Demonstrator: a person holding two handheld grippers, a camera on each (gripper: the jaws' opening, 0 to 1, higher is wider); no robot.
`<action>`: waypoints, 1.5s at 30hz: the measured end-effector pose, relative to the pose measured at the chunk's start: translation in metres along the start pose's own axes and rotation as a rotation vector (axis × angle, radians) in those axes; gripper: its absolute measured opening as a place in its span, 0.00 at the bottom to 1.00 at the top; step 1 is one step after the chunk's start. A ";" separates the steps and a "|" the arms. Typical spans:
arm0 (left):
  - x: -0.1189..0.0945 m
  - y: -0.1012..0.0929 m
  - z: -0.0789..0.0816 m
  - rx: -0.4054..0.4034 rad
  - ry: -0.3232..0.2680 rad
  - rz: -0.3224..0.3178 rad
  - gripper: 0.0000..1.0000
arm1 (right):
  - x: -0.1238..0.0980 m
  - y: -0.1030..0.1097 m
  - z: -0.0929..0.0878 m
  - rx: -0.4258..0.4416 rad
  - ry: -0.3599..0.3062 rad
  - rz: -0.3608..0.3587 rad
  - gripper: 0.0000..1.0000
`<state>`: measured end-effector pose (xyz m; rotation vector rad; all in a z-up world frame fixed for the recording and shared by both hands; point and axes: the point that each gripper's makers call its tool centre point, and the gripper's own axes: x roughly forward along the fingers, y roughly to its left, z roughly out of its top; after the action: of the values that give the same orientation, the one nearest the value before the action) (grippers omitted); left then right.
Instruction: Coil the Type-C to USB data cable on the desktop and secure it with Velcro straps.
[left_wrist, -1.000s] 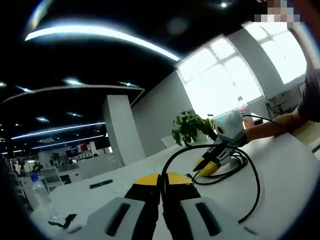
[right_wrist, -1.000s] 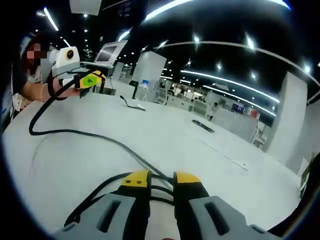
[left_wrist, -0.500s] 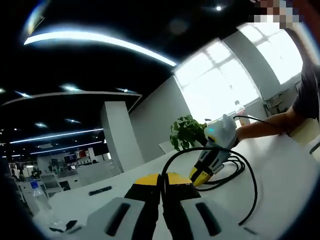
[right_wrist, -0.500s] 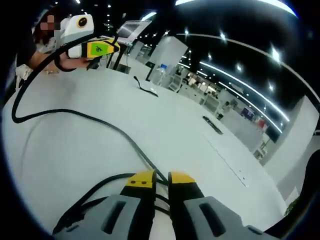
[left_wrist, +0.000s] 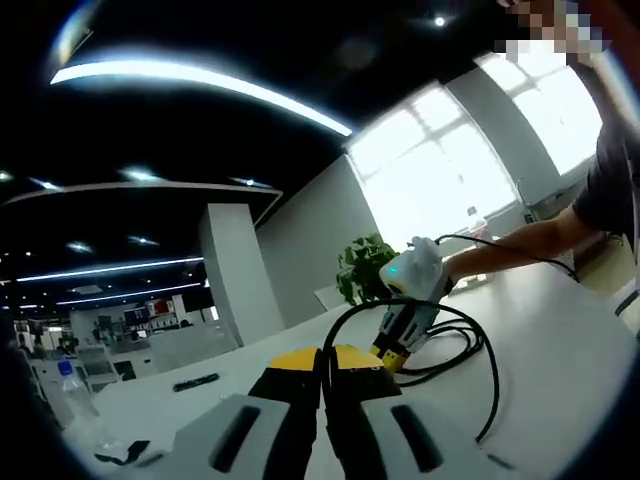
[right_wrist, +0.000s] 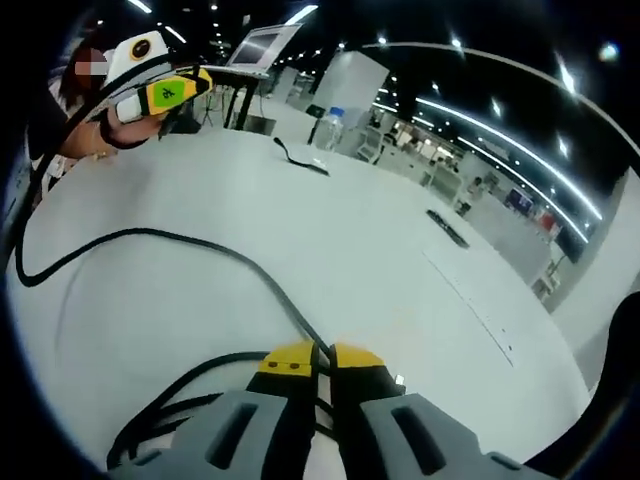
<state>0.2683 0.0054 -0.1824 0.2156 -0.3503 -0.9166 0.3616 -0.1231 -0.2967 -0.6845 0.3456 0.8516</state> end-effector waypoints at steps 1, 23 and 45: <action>0.000 0.000 0.000 0.000 0.000 -0.001 0.05 | 0.001 -0.001 0.000 0.007 0.011 0.005 0.05; 0.000 0.003 0.000 -0.042 0.000 0.001 0.05 | 0.026 0.000 0.012 -0.063 0.075 0.098 0.05; -0.001 0.010 -0.004 0.009 0.027 0.050 0.05 | -0.044 0.005 0.067 -0.116 -0.256 -0.253 0.00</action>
<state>0.2761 0.0122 -0.1829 0.2265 -0.3340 -0.8622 0.3309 -0.1004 -0.2259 -0.7003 -0.0209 0.7105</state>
